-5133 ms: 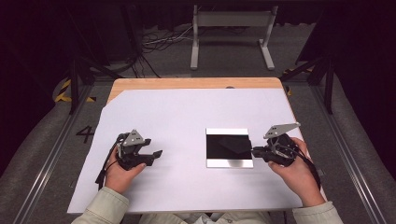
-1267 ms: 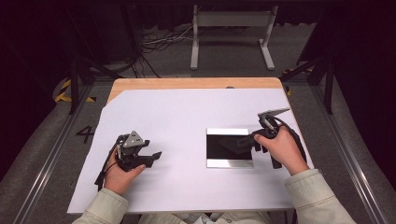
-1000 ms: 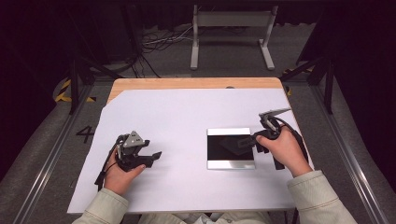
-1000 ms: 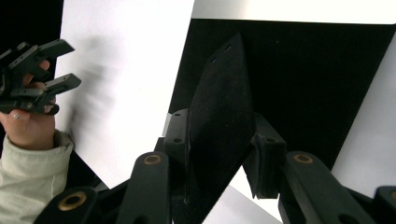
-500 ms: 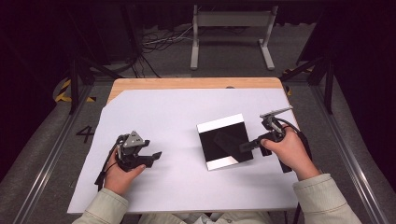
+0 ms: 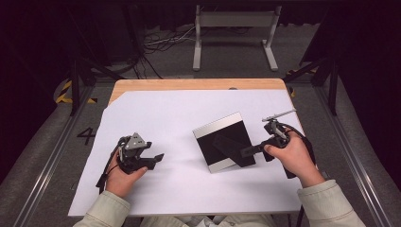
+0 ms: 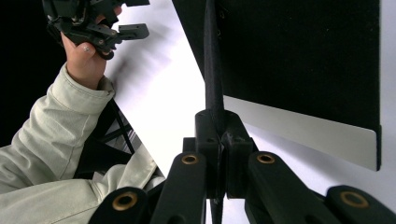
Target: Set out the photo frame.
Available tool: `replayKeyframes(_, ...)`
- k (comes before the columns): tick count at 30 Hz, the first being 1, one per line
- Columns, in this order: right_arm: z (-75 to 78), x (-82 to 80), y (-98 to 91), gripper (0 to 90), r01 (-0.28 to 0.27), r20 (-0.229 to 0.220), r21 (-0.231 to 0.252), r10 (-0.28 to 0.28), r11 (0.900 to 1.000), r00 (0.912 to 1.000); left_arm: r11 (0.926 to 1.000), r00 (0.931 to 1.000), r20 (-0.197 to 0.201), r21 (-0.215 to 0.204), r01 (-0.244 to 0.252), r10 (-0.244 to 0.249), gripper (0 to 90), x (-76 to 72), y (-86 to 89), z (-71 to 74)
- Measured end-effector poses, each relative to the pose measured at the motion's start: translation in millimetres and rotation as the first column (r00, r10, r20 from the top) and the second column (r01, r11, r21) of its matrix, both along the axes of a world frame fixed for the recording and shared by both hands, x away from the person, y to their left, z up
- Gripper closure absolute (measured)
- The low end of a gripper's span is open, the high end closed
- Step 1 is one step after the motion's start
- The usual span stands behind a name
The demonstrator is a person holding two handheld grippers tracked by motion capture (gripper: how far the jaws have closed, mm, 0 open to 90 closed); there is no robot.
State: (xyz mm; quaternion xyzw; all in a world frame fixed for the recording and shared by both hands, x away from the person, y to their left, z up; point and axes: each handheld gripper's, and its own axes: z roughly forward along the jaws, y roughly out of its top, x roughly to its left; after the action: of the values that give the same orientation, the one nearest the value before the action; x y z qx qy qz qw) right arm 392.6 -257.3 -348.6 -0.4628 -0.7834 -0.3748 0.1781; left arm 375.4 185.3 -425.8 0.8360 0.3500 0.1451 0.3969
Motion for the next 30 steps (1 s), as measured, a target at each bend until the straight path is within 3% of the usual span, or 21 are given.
replayKeyframes(6,3.4,-4.8,4.5,87.7,-0.008,0.071,0.009,0.007,0.9999,0.9975,1.0000,1.0000,0.001,0.002,-0.001,0.001,32.3,-0.2,-0.1,0.1)
replayKeyframes(12,3.2,-6.8,2.1,87.7,0.014,0.171,0.028,-0.018,0.9995,0.9851,1.0000,1.0000,0.001,0.001,-0.001,0.001,32.3,-0.1,-0.1,-0.1)
replayKeyframes(16,1.2,-8.2,-0.4,87.7,0.021,0.253,0.051,-0.033,0.9985,0.9670,1.0000,1.0000,0.001,0.009,0.002,-0.002,32.3,0.2,0.0,0.1)
replayKeyframes(21,-3.9,-9.9,-0.1,87.7,0.024,0.359,0.045,-0.039,0.9987,0.9324,0.9999,1.0000,0.003,0.014,0.004,-0.004,32.3,0.4,-0.3,-0.2)
replayKeyframes(25,-11.5,-11.3,2.1,87.7,0.014,0.401,0.056,-0.036,0.9983,0.9155,0.9999,1.0000,0.005,0.015,0.002,-0.003,32.3,0.3,-0.1,0.0)
replayKeyframes(26,-15.4,-11.4,2.7,87.7,0.010,0.421,0.049,-0.030,0.9987,0.9064,0.9999,1.0000,0.005,0.015,0.002,-0.003,32.3,0.3,-0.2,0.0)
replayKeyframes(27,-15.4,-11.4,2.7,87.7,0.010,0.421,0.049,-0.030,0.9987,0.9064,0.9999,1.0000,0.006,0.016,0.002,-0.002,32.3,0.2,-0.3,-0.1)
replayKeyframes(30,-20.2,-11.6,2.5,87.7,0.009,0.450,0.039,-0.025,0.9992,0.8928,0.9999,1.0000,0.008,0.016,0.002,-0.002,32.4,0.2,-0.5,-0.2)
